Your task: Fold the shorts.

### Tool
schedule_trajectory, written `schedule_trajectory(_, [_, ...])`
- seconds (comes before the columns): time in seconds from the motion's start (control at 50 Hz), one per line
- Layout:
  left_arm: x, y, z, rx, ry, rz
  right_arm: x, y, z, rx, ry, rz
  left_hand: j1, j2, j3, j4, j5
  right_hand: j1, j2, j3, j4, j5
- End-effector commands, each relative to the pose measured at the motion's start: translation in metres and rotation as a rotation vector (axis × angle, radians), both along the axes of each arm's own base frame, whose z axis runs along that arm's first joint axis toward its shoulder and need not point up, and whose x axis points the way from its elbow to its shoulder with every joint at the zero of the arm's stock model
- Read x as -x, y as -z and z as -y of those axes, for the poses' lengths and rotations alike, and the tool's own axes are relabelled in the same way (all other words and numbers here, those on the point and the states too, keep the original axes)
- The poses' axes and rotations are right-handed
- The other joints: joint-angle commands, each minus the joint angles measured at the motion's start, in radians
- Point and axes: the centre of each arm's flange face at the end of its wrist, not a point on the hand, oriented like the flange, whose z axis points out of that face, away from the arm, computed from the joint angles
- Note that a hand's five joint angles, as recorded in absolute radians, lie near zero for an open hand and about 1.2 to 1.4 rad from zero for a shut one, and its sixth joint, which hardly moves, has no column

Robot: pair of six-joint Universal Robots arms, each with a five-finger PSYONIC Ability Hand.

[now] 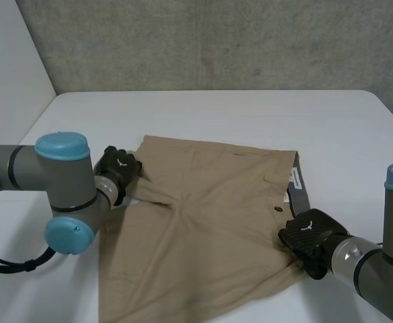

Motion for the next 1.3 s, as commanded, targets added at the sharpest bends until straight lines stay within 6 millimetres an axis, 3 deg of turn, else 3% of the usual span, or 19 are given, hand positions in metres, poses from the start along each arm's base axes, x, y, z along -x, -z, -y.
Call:
schedule_trajectory(0.02, [-0.001,-0.047,-0.010,0.073,-0.009,-0.077,-0.003,-0.008,0.007,0.015,0.027,0.049,0.011,-0.002,-0.009,0.005,0.008,0.407,0.217,0.198,0.203,0.232])
schedule_trajectory(0.08, [-0.006,-0.067,-0.020,0.087,-0.029,-0.140,-0.006,-0.017,0.015,0.029,0.064,0.106,0.017,0.004,-0.003,0.011,0.014,0.407,0.217,0.198,0.203,0.232])
schedule_trajectory(0.16, [-0.021,-0.100,-0.049,0.059,-0.086,-0.320,-0.012,-0.032,0.029,0.049,0.116,0.199,0.034,0.021,0.014,0.028,0.031,0.407,0.217,0.198,0.203,0.232])
schedule_trajectory(0.22, [-0.029,-0.107,-0.070,0.005,-0.108,-0.397,-0.015,-0.042,0.040,0.061,0.154,0.262,0.037,0.024,0.017,0.031,0.034,0.407,0.217,0.198,0.203,0.232])
schedule_trajectory(0.24, [-0.034,-0.105,-0.088,-0.060,-0.124,-0.427,-0.016,-0.043,0.042,0.062,0.159,0.275,0.046,0.033,0.026,0.040,0.043,0.407,0.217,0.198,0.203,0.232])
schedule_trajectory(0.4, [-0.046,-0.083,-0.165,-0.467,-0.131,-0.470,-0.033,-0.045,0.052,0.072,0.152,0.336,0.040,0.027,0.020,0.034,0.037,0.407,0.217,0.198,0.203,0.232])
schedule_trajectory(0.54, [-0.051,-0.065,-0.184,-0.606,-0.148,-0.459,-0.040,-0.041,0.048,0.063,0.130,0.337,0.040,0.027,0.020,0.034,0.037,0.407,0.217,0.198,0.203,0.232])
schedule_trajectory(0.62, [-0.052,-0.058,-0.179,-0.601,-0.156,-0.460,-0.040,-0.042,0.047,0.066,0.130,0.339,0.040,0.027,0.020,0.034,0.037,0.407,0.217,0.198,0.203,0.232])
schedule_trajectory(0.7, [-0.050,-0.038,-0.172,-0.618,-0.177,-0.429,-0.037,-0.041,0.049,0.066,0.143,0.341,0.046,0.033,0.026,0.040,0.043,0.407,0.217,0.198,0.203,0.232])
schedule_trajectory(0.76, [-0.048,-0.026,-0.170,-0.640,-0.195,-0.395,-0.037,-0.041,0.050,0.069,0.146,0.343,0.265,0.252,0.245,0.259,0.262,0.407,0.217,0.198,0.203,0.232])
schedule_trajectory(0.78, [-0.048,-0.024,-0.169,-0.639,-0.204,-0.386,-0.037,-0.042,0.050,0.073,0.145,0.345,0.516,0.503,0.496,0.510,0.513,0.407,0.217,0.198,0.203,0.232])
schedule_trajectory(0.86, [-0.040,-0.029,-0.166,-0.608,-0.182,-0.385,-0.038,-0.044,0.052,0.089,0.142,0.353,0.964,0.951,0.944,0.958,0.961,0.407,0.217,0.198,0.203,0.232])
schedule_trajectory(0.98, [-0.021,-0.052,-0.154,-0.508,-0.096,-0.409,-0.041,-0.050,0.062,0.142,0.136,0.373,0.964,0.951,0.944,0.959,0.962,0.407,0.217,0.198,0.203,0.232])
schedule_trajectory(1.06, [-0.006,-0.078,-0.128,-0.368,-0.024,-0.420,-0.045,-0.052,0.075,0.187,0.145,0.380,0.964,0.951,0.944,0.959,0.962,0.407,0.217,0.198,0.203,0.232])
schedule_trajectory(1.18, [0.026,-0.107,-0.057,-0.051,0.014,-0.384,-0.051,-0.057,0.103,0.281,0.185,0.394,0.964,0.951,0.944,0.959,0.962,0.407,0.217,0.198,0.203,0.232])
schedule_trajectory(1.22, [0.034,-0.112,-0.039,0.030,0.017,-0.360,-0.056,-0.063,0.116,0.340,0.194,0.415,0.964,0.951,0.944,0.959,0.962,0.407,0.217,0.198,0.203,0.232])
schedule_trajectory(1.24, [0.041,-0.111,-0.018,0.108,0.020,-0.341,-0.058,-0.065,0.119,0.361,0.192,0.424,0.964,0.951,0.944,0.959,0.962,0.407,0.217,0.198,0.203,0.232])
schedule_trajectory(1.3, [0.058,-0.104,0.007,0.219,0.047,-0.316,-0.065,-0.068,0.137,0.450,0.182,0.463,0.964,0.951,0.944,0.959,0.962,0.407,0.217,0.198,0.203,0.232])
